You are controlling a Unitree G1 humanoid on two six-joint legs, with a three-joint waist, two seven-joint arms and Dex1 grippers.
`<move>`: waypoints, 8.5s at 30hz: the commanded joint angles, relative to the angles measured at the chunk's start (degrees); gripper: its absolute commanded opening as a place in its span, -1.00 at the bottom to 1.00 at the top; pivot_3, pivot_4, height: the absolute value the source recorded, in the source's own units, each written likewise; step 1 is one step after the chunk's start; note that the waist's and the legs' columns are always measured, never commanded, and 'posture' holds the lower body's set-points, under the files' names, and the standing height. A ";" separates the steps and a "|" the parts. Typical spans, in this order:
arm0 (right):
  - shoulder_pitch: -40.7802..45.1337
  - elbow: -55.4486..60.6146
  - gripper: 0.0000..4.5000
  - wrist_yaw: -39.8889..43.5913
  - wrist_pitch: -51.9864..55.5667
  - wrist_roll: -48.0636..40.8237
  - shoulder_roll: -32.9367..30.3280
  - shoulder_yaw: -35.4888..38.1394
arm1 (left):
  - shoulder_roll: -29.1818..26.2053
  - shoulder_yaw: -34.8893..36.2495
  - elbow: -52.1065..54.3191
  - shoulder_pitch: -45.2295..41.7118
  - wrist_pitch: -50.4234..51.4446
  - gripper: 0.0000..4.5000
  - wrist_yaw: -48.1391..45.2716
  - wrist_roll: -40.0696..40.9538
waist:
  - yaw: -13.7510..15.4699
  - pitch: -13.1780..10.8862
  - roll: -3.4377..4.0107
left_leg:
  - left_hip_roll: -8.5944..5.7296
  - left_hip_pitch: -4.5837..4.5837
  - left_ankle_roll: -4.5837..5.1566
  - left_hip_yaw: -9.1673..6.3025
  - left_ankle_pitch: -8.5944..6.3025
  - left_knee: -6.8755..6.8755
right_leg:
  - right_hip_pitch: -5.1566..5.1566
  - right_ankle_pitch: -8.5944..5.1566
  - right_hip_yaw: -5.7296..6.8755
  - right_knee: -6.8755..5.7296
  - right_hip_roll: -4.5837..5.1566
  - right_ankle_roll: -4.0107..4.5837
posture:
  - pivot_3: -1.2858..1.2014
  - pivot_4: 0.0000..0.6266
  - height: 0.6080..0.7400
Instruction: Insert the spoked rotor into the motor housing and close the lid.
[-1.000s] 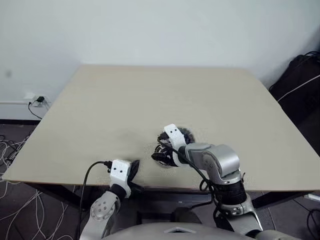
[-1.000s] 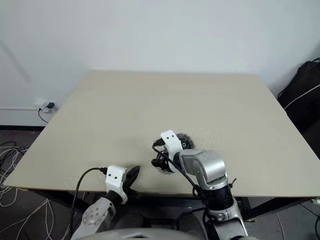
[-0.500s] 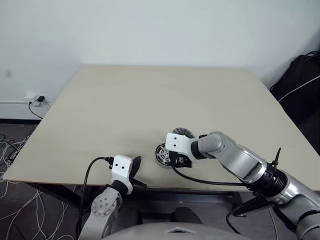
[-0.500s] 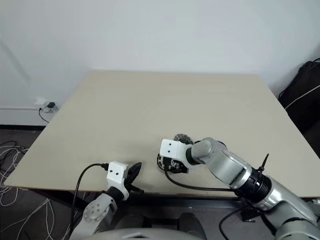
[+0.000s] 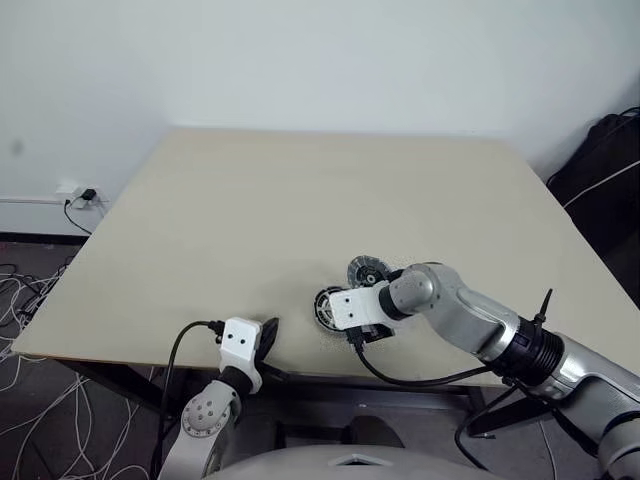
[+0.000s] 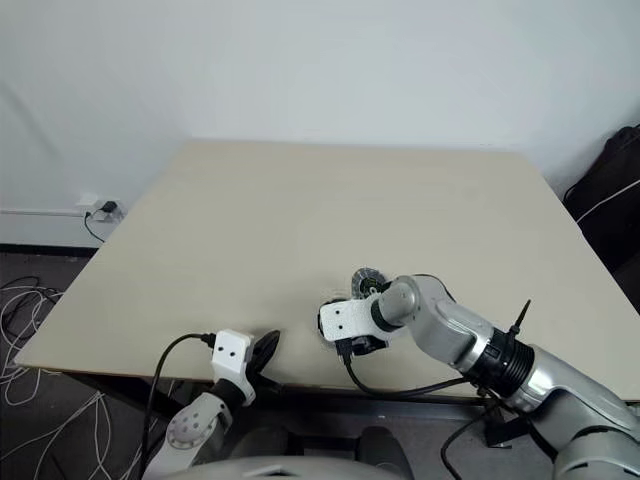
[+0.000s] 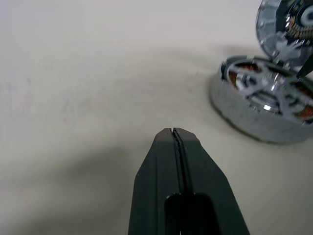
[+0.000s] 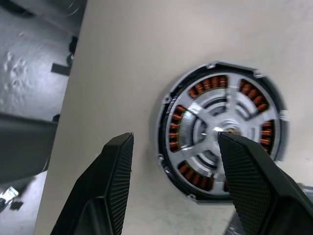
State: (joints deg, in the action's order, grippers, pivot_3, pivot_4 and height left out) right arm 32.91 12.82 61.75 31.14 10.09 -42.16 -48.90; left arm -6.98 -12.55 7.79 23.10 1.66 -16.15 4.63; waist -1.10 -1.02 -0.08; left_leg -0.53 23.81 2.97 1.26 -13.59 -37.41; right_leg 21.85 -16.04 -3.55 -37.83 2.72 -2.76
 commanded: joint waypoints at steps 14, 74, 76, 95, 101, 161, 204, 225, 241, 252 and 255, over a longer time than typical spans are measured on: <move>-0.53 -5.05 -0.70 4.41 -3.96 7.29 3.10 1.87 | 0.60 0.60 -1.24 -0.50 -3.78 -0.98 -0.41 0.20 | 0.39 0.12 0.02 | -0.04 0.00 0.00 0.00 -0.01 0.02 | -0.01 0.00 0.04 0.00 0.13 0.01 | 0.03 -1.00 1.00; -7.24 4.02 -0.03 -26.94 36.49 -18.36 25.76 22.72 | -0.13 -1.15 6.57 0.28 3.34 -0.98 0.61 0.28 | 0.41 0.04 0.12 | -0.03 0.14 -0.01 0.02 -0.02 0.05 | 0.18 0.16 2.83 0.04 1.98 -0.09 | 0.03 -1.00 1.00; -7.79 3.90 -0.03 -30.57 31.83 -17.30 27.87 25.50 | -0.33 -1.08 6.20 0.38 2.88 -0.98 0.42 0.22 | 0.43 0.04 0.12 | -0.04 0.15 -0.01 0.02 -0.02 0.05 | 0.18 0.16 2.82 0.06 1.98 -0.09 | 0.03 -1.00 1.00; -23.32 8.00 -0.03 -65.14 10.58 1.79 31.82 45.65 | -2.46 -0.25 0.91 -0.90 -0.64 -0.98 -2.38 -0.02 | 0.51 0.03 0.20 | -0.03 0.07 -0.02 0.09 0.00 0.12 | 0.14 0.16 2.80 0.04 1.86 -0.10 | 0.03 -1.00 1.00; -32.53 12.15 -0.10 -58.75 15.14 2.05 27.30 41.00 | -2.72 0.16 0.40 -0.91 -1.20 -0.98 -3.00 -0.05 | 0.40 0.02 0.25 | -0.02 0.02 0.11 0.16 0.07 0.11 | 0.10 0.14 2.83 0.05 1.84 -0.11 | 0.03 -1.00 1.00; -31.97 5.04 -0.99 -29.42 6.43 -22.97 22.58 33.65 | -3.05 0.08 5.55 -1.21 3.86 -0.98 -3.04 -0.05 | 0.49 -0.30 -0.14 | 0.03 -0.06 0.00 0.10 0.00 0.04 | -0.02 0.16 2.79 0.05 1.86 -0.25 | 0.03 -1.00 1.00; -26.68 -4.74 1.00 -23.84 -5.90 -20.22 21.10 33.81 | -3.35 -0.11 12.15 -0.13 8.93 -0.98 -1.83 0.19 | 0.52 -0.30 -0.09 | 0.01 -0.04 0.00 0.10 0.00 0.06 | -0.01 0.17 2.77 0.08 1.89 -0.24 | 0.03 -1.00 1.00; -26.04 -8.61 0.42 -26.57 -4.10 -17.55 22.78 34.45 | -3.72 0.37 9.78 -0.16 6.81 -0.98 -1.53 0.38 | 0.52 -0.28 -0.07 | 0.01 -0.05 0.00 0.10 0.00 0.06 | -0.01 0.17 2.76 0.07 1.90 -0.23 | 0.03 -1.00 1.00; -25.93 -6.22 0.42 -24.37 -2.31 -17.61 20.58 32.93 | -3.05 0.78 0.38 -2.06 -0.05 -0.98 -3.10 0.06 | 0.61 -0.30 -0.02 | 0.00 -0.04 0.00 0.10 0.00 0.06 | 0.00 0.17 2.76 0.07 1.91 -0.23 | 0.03 -1.00 1.00; -25.24 -6.19 0.42 -25.99 -0.06 -15.85 20.63 31.58 | -2.79 0.65 -0.62 -1.74 -1.84 -0.98 -2.73 0.13 | 0.61 -0.26 0.01 | 0.00 -0.05 0.00 0.09 0.00 0.06 | -0.01 0.18 2.76 0.07 1.93 -0.23 | 0.03 -1.00 1.00; -24.91 -5.37 0.42 -25.77 1.63 -15.86 20.48 31.15 | -2.82 0.58 0.23 -1.78 -1.18 -0.98 -2.67 0.18 | 0.60 -0.21 0.04 | 0.00 -0.05 0.00 0.09 0.00 0.06 | -0.01 0.18 2.76 0.06 1.93 -0.22 | 0.03 -1.00 1.00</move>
State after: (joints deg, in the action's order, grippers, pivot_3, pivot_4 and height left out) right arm 7.10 5.71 36.23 31.51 -6.08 -21.44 -17.64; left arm -10.08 -11.82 5.42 21.73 0.81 -18.80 4.85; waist -0.51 -1.23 -0.04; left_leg -0.53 23.75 2.97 1.35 -13.59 -37.35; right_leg 21.83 -15.86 -0.79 -37.77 4.65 -2.99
